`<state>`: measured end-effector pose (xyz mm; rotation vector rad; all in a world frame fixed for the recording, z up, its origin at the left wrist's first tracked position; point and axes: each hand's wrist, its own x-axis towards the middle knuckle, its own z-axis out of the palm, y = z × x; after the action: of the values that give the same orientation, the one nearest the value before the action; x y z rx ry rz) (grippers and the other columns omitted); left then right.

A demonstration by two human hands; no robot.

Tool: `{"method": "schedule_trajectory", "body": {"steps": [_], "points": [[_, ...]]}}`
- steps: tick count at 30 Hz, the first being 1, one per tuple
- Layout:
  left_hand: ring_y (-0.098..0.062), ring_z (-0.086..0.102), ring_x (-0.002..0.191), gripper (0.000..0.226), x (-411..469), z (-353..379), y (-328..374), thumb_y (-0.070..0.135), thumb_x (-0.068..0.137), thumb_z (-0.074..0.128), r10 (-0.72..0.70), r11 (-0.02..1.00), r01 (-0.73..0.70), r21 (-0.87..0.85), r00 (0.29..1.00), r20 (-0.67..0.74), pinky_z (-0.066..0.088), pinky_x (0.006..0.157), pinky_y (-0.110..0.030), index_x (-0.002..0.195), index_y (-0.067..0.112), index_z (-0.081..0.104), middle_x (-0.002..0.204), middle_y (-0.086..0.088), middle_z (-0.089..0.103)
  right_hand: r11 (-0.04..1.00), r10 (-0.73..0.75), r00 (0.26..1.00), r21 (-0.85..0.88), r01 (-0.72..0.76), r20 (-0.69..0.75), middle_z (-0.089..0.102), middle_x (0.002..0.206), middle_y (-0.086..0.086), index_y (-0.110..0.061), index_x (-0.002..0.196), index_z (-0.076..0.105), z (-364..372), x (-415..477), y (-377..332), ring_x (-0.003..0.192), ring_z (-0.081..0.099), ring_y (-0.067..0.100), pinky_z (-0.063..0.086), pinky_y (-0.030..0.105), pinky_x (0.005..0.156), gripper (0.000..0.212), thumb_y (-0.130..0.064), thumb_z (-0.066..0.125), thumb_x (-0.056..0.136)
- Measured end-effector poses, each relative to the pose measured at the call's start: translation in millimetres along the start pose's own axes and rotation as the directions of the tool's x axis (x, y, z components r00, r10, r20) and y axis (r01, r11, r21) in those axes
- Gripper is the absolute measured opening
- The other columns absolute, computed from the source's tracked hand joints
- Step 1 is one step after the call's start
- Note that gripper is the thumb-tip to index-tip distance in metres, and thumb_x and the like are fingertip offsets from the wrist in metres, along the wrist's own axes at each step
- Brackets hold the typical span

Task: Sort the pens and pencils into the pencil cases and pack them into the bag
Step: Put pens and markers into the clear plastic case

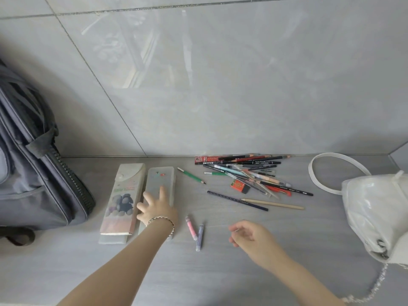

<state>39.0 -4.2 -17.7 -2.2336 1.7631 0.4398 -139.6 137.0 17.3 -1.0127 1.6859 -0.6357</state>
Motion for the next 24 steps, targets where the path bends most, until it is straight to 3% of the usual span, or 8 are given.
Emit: {"method": "schedule_trajectory", "body": {"steps": [4,7,9,12,14,17,22,24], "points": [[-0.036,0.027,0.127,0.080,-8,-11,-4,0.045,0.076,0.057,-0.039,0.918,0.057,-0.392,0.998,0.053,0.033,0.101,-0.043,0.143,0.032,0.015,0.134,-0.020,0.038,1.000,-0.020,1.000,0.017,0.020,-0.003,0.066,0.079,-0.009,-0.033,0.083,0.054,1,-1,-3,0.075,0.063,0.006,0.047,0.020,0.076,0.022,-0.012,0.052,0.091],[-0.030,0.043,0.120,0.093,-29,-36,0,0.047,0.058,0.060,0.072,0.642,0.038,-0.766,0.991,0.110,0.038,0.098,-0.035,0.142,0.033,0.023,0.127,-0.011,0.053,0.994,-0.052,0.997,0.091,0.057,-0.057,0.067,0.082,-0.008,-0.032,0.085,0.057,2,1,-11,0.083,0.064,0.007,0.048,0.019,0.078,0.016,-0.018,0.053,0.091],[-0.011,0.056,0.091,0.087,-52,-52,5,0.039,0.063,0.071,0.206,0.483,-0.008,-0.875,0.973,0.105,0.041,0.075,-0.020,0.139,0.033,0.029,0.103,-0.003,0.061,0.980,-0.074,0.990,0.176,0.094,-0.116,0.068,0.092,-0.005,-0.030,0.091,0.058,4,4,-21,0.091,0.064,0.010,0.049,0.025,0.087,0.006,-0.026,0.053,0.091],[0.000,0.056,0.083,0.074,-86,-61,13,0.031,0.072,0.074,0.382,0.413,-0.073,-0.908,0.919,0.100,0.041,0.060,-0.010,0.133,0.039,0.033,0.103,-0.001,0.062,0.940,-0.098,0.988,0.315,0.132,-0.122,0.064,0.107,-0.007,-0.030,0.111,0.049,7,7,-47,0.101,0.061,0.007,0.047,0.030,0.096,0.023,-0.036,0.053,0.090],[-0.006,0.060,0.098,0.079,-102,-56,16,0.044,0.056,0.074,0.471,0.424,-0.155,-0.892,0.879,0.072,0.052,0.072,-0.013,0.123,0.051,0.032,0.108,0.001,0.060,0.903,-0.128,0.988,0.402,0.153,-0.088,0.064,0.108,-0.013,-0.033,0.118,0.046,8,7,-61,0.100,0.061,0.000,0.048,0.024,0.091,0.031,-0.039,0.054,0.088],[-0.007,0.056,0.108,0.082,-115,-48,20,0.056,0.040,0.066,0.494,0.491,-0.254,-0.833,0.869,0.026,0.052,0.093,-0.034,0.114,0.063,0.030,0.119,0.001,0.053,0.872,-0.176,0.980,0.448,0.198,-0.090,0.066,0.109,-0.018,-0.034,0.121,0.049,4,4,-62,0.098,0.062,-0.007,0.047,0.017,0.081,0.032,-0.038,0.053,0.090],[0.007,0.053,0.098,0.081,-122,-41,22,0.057,0.035,0.066,0.489,0.483,-0.299,-0.823,0.872,-0.030,0.053,0.089,-0.029,0.107,0.066,0.028,0.116,0.005,0.052,0.862,-0.214,0.974,0.455,0.224,-0.075,0.066,0.107,-0.020,-0.039,0.114,0.050,0,-2,-45,0.102,0.060,-0.007,0.047,0.012,0.082,0.022,-0.028,0.047,0.094],[0.010,0.049,0.099,0.081,-125,-36,22,0.057,0.035,0.065,0.507,0.471,-0.314,-0.824,0.861,-0.038,0.049,0.084,-0.017,0.108,0.064,0.029,0.114,0.008,0.050,0.889,-0.245,0.965,0.376,0.262,-0.092,0.065,0.109,-0.023,-0.040,0.117,0.047,-1,-6,-43,0.105,0.058,-0.007,0.045,0.013,0.087,0.024,-0.033,0.043,0.094]]}}
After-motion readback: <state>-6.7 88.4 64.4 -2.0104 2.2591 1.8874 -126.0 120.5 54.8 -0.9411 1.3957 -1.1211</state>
